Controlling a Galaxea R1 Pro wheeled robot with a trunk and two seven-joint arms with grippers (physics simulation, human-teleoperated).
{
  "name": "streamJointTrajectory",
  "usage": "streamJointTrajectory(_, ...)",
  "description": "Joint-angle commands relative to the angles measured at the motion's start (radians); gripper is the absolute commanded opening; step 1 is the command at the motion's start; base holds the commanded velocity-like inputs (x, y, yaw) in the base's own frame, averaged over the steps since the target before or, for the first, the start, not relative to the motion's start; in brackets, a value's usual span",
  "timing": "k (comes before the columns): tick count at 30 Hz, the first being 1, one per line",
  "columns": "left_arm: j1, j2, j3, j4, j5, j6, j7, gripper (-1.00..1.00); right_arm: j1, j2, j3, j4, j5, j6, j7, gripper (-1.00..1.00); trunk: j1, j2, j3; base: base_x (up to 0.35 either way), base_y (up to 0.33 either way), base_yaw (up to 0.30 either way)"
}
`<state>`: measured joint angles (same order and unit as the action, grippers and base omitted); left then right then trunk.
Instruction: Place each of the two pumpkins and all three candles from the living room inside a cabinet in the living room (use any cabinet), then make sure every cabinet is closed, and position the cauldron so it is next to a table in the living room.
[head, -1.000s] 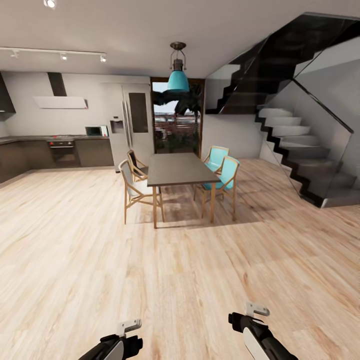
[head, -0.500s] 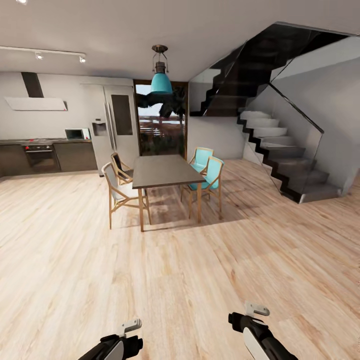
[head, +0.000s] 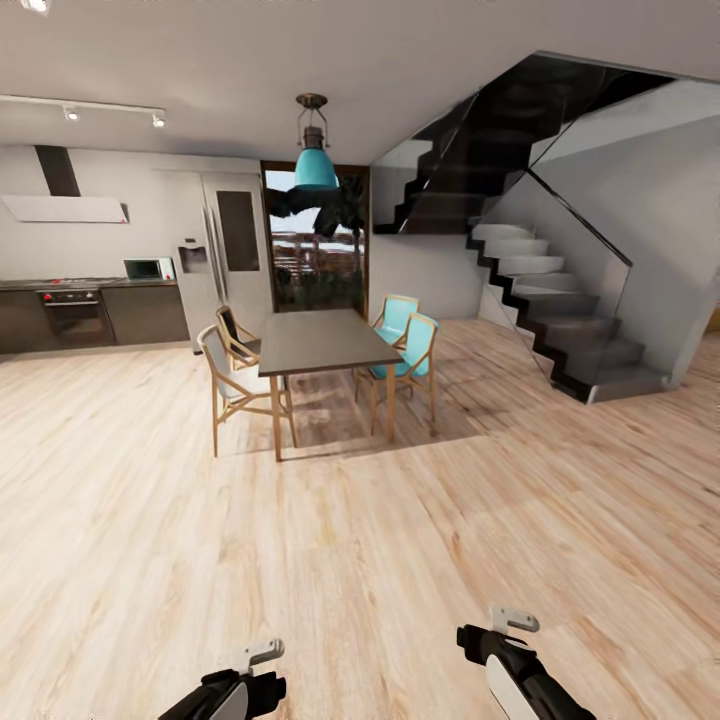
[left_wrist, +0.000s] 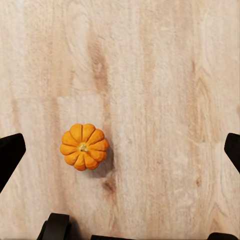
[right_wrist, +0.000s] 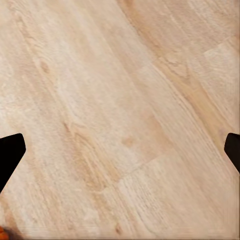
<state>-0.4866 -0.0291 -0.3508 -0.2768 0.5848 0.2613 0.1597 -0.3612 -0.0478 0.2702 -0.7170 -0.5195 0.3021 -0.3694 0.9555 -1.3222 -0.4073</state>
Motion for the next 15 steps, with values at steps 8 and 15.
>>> streamJointTrajectory(8,-0.001,0.0,-0.012,-0.002,0.01,0.005,0.007,1.0,-0.001,0.0,0.007,-0.001,-0.008,0.003,-0.009,1.0,0.0,-0.001,-0.001,0.011,-0.022,0.0)
streamJointTrajectory(15,-0.001,0.002,-0.015,-0.002,0.009,0.027,0.0,1.0,-0.001,-0.001,0.007,-0.001,-0.008,0.003,-0.009,1.0,0.0,-0.001,-0.001,0.014,-0.002,0.0)
